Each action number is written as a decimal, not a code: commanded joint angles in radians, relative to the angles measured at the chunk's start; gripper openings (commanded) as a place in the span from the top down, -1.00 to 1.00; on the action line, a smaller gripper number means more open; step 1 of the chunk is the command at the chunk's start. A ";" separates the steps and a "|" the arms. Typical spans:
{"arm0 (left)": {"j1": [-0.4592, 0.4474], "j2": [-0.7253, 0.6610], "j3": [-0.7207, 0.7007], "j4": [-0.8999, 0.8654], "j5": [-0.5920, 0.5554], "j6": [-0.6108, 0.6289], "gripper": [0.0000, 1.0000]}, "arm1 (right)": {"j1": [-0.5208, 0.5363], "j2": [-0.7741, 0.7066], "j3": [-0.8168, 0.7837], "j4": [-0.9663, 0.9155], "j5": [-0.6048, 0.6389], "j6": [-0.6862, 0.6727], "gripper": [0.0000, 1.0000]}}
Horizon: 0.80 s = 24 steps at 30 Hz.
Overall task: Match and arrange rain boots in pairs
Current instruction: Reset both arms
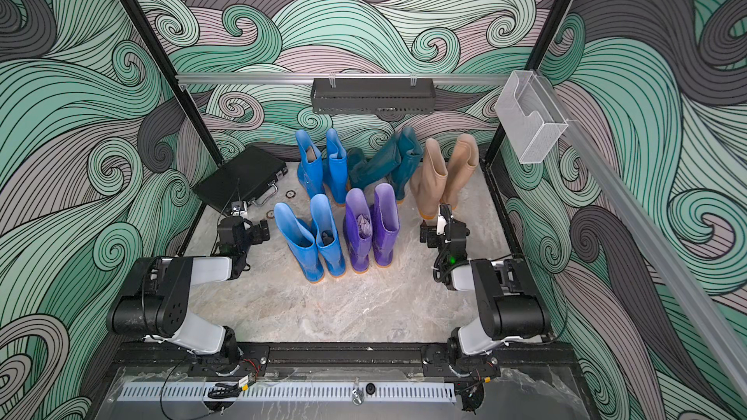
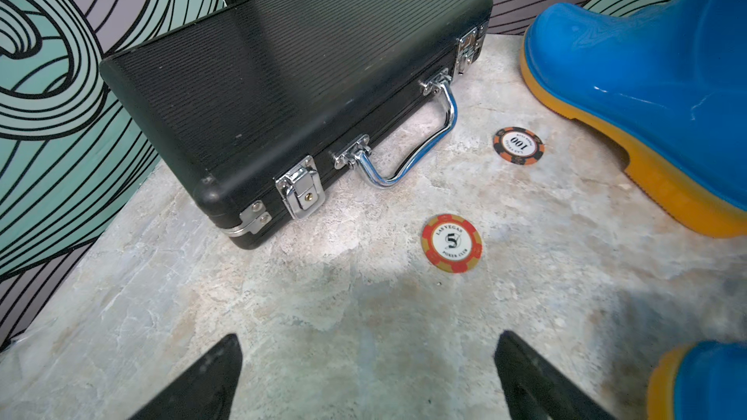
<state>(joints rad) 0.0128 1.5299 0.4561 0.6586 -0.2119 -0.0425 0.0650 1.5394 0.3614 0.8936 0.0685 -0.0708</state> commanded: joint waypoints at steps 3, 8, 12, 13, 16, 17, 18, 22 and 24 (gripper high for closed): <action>0.007 -0.004 0.015 0.009 0.013 -0.009 -0.97 | -0.024 -0.007 0.026 -0.025 -0.041 0.008 -0.98; 0.009 -0.004 0.015 0.009 0.014 -0.010 -0.97 | -0.027 -0.008 0.027 -0.026 -0.045 0.008 -0.99; 0.009 -0.004 0.015 0.009 0.014 -0.010 -0.97 | -0.027 -0.007 0.028 -0.028 -0.046 0.008 -0.99; 0.009 -0.004 0.015 0.009 0.014 -0.010 -0.97 | -0.028 -0.007 0.028 -0.028 -0.047 0.009 -0.99; 0.009 -0.004 0.015 0.009 0.014 -0.010 -0.97 | -0.031 -0.007 0.031 -0.031 -0.055 0.012 -0.99; 0.009 -0.004 0.015 0.009 0.014 -0.010 -0.97 | -0.032 -0.007 0.031 -0.033 -0.058 0.012 -0.99; 0.009 -0.004 0.015 0.009 0.015 -0.009 -0.97 | -0.035 -0.005 0.032 -0.034 -0.062 0.014 -0.99; 0.009 -0.004 0.015 0.009 0.014 -0.010 -0.97 | -0.040 -0.004 0.034 -0.037 -0.070 0.017 -0.99; 0.009 -0.004 0.014 0.009 0.014 -0.009 -0.97 | -0.040 -0.005 0.036 -0.039 -0.072 0.017 -0.99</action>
<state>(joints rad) 0.0128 1.5299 0.4561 0.6586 -0.2077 -0.0448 0.0296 1.5394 0.3782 0.8524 0.0166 -0.0593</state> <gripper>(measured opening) 0.986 0.993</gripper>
